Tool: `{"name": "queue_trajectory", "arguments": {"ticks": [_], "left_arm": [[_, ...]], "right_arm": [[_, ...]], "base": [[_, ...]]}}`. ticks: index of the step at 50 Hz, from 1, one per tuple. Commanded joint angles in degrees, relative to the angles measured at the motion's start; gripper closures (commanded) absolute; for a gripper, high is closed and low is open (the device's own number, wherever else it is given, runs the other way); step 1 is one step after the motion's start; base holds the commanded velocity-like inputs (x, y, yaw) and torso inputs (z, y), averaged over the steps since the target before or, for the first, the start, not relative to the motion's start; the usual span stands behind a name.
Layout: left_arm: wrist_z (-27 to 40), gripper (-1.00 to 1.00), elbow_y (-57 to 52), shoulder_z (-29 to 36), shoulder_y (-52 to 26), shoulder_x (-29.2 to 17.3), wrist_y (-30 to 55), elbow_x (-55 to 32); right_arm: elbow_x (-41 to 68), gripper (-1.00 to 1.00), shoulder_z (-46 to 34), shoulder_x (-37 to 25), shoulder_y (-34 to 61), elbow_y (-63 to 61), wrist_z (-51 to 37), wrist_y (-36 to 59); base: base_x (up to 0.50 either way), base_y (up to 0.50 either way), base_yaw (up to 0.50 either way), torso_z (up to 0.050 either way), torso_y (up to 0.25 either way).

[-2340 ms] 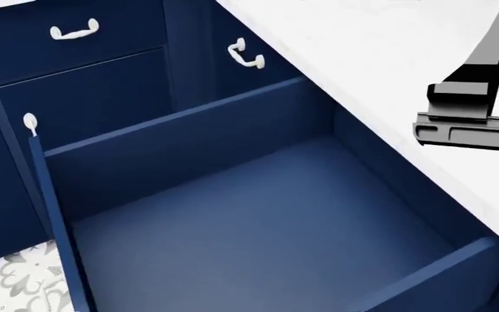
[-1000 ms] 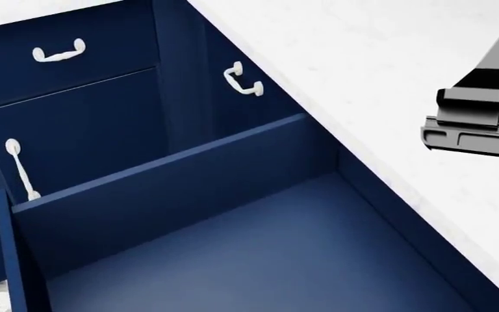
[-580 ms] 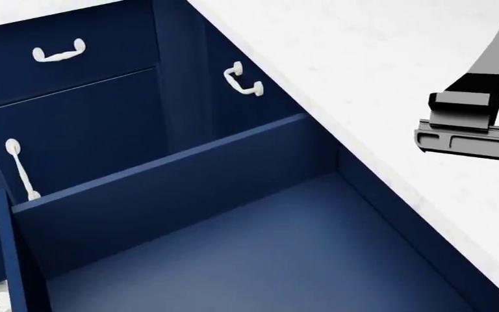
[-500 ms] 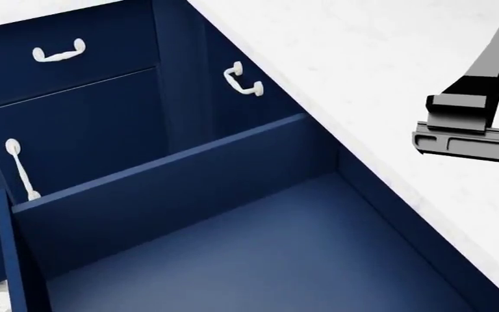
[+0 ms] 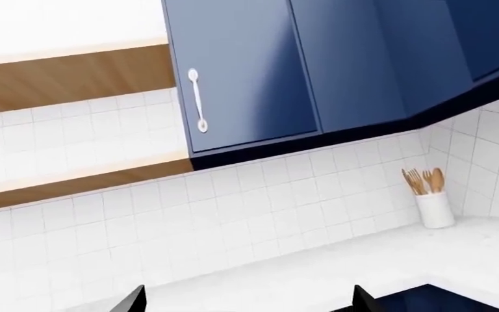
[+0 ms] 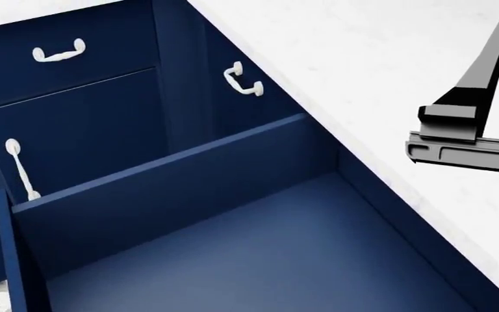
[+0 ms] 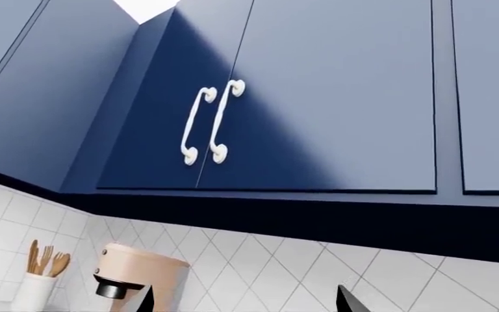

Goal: Close the left drawer.

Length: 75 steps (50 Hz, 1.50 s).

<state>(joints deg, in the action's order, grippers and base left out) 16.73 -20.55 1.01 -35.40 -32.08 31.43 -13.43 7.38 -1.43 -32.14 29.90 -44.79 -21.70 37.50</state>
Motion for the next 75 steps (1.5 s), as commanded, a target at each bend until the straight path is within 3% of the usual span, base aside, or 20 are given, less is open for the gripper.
{"name": "queue_trajectory", "arguments": {"ticks": [1, 75], "left_arm": [[0.5, -1.0, -0.5, -1.7, 2.0, -0.4, -0.1, -0.5], [2.8, -1.0, 1.9, -5.9, 10.2, 0.4, -3.9, -1.0]], "right_arm": [[-0.8, -1.0, -2.0, 0.7, 0.9, 1.2, -0.5, -0.4], [-0.3, -1.0, -1.7, 0.7, -1.8, 3.0, -1.1, -3.2]], "base": [[0.0, 0.0, 0.0, 0.0, 0.0], [0.0, 0.0, 0.0, 0.0, 0.0]]}}
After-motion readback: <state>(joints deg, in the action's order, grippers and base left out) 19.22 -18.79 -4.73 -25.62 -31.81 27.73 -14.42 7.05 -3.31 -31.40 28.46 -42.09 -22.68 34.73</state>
